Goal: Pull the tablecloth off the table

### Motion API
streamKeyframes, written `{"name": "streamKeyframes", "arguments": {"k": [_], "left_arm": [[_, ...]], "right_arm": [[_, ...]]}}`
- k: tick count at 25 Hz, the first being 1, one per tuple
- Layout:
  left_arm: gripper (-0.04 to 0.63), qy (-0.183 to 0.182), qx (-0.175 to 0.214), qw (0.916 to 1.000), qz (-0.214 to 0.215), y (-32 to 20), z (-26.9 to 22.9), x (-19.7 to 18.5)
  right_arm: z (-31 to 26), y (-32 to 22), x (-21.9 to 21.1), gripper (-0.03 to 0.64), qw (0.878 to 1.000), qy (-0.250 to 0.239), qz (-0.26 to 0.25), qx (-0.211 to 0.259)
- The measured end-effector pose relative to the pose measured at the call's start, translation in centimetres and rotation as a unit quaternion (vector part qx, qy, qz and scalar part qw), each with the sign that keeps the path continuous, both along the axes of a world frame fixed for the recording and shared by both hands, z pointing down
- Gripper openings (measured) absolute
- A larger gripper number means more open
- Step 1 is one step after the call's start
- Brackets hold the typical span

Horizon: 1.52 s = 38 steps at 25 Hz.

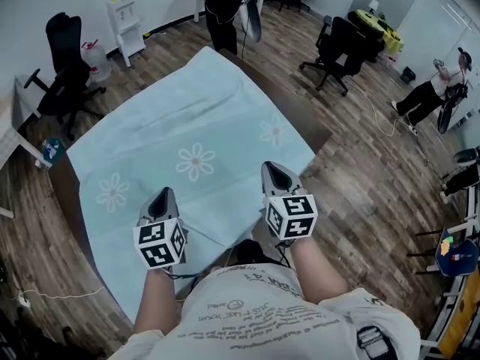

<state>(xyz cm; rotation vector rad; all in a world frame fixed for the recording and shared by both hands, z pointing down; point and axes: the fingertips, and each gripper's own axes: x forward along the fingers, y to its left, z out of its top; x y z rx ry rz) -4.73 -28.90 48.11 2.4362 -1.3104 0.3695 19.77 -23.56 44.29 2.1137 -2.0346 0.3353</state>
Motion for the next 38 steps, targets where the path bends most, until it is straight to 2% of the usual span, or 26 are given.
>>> {"name": "streamKeyframes", "arguments": {"k": [5, 10, 18, 24, 25, 27, 28, 30, 31, 35, 38], "left_arm": [[0.012, -0.025, -0.018, 0.9978, -0.059, -2.2, 1.8, -1.5], [0.012, -0.058, -0.042, 0.9909, -0.113, -4.1, 4.1, -2.6], [0.014, -0.103, -0.096, 0.9695, -0.201, -5.3, 9.2, -4.8], [0.018, -0.129, -0.121, 0.9545, -0.241, -5.8, 12.4, -5.2], [0.035, -0.132, -0.129, 0.9522, -0.243, -6.0, 13.2, -5.5], [0.116, -0.137, -0.152, 0.9461, -0.251, -6.2, 15.0, -6.2], [0.132, -0.141, -0.163, 0.9421, -0.257, -6.2, 15.8, -6.6], [0.156, -0.15, -0.177, 0.9332, -0.274, -6.1, 17.2, -7.5], [0.17, -0.154, -0.183, 0.9291, -0.282, -6.0, 17.8, -7.8], [0.257, -0.154, -0.22, 0.9187, -0.29, -5.1, 20.7, -8.2], [0.285, -0.157, -0.254, 0.91, -0.287, -3.9, 22.6, -8.2]], "right_arm": [[0.5, -4.1, 1.0, 0.014, 0.999, 0.001, -0.038, -0.006], [2.2, -7.8, 2.9, 0.014, 0.998, 0.009, -0.062, -0.025], [7.0, -13.0, 6.8, 0.014, 0.992, 0.013, -0.098, -0.079], [12.2, -15.8, 11.5, 0.015, 0.986, 0.015, -0.116, -0.122], [13.2, -16.2, 12.5, 0.015, 0.985, 0.013, -0.111, -0.131], [15.0, -17.0, 14.3, 0.017, 0.983, 0.013, -0.104, -0.153], [15.9, -17.3, 15.1, 0.028, 0.981, 0.015, -0.103, -0.165], [17.7, -17.8, 16.3, 0.115, 0.976, 0.025, -0.106, -0.189], [18.5, -18.0, 17.0, 0.13, 0.973, 0.031, -0.107, -0.2], [21.3, -18.2, 19.6, 0.238, 0.966, 0.038, -0.089, -0.239], [23.2, -17.8, 20.7, 0.272, 0.959, 0.022, -0.08, -0.27]]}}
